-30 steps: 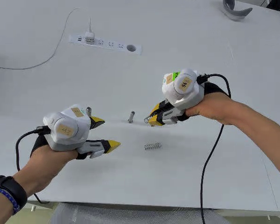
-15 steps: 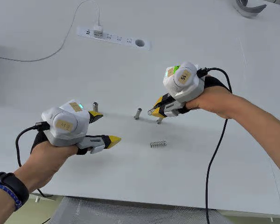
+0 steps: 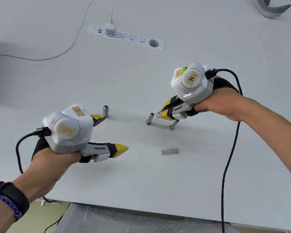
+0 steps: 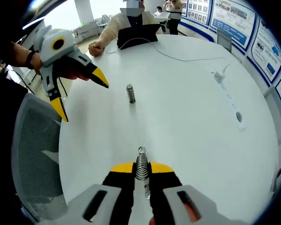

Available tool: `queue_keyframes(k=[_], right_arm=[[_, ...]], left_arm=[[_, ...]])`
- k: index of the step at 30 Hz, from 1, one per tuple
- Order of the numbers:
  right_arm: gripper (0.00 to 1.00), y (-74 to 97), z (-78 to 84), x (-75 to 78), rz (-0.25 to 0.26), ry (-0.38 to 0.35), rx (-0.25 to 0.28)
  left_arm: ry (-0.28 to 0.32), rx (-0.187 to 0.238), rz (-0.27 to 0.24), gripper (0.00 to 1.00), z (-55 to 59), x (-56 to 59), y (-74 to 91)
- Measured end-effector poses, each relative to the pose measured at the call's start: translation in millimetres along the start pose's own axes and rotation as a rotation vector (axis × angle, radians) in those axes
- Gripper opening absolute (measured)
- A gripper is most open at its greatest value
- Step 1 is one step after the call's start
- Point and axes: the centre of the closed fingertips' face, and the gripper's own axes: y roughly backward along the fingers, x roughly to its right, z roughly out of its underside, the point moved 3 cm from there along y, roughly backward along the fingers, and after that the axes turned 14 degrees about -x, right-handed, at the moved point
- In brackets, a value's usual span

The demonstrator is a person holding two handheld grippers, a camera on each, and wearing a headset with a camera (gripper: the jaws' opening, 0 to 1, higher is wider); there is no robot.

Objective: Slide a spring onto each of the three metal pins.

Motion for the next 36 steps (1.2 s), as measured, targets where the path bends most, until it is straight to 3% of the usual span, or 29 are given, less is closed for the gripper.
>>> queue_keyframes(k=[8,36], right_arm=[[0.12,-2.1,-7.3,0.4,-0.010,0.019,-0.008],[0.12,-20.0,-17.6,1.9,-0.017,0.062,-0.059]], left_arm=[[0.013,-0.003,0.001,0.67,6.3,0.8,1.1],[0.040,0.006,-0.005,0.65,12.4,-3.8,6.9]])
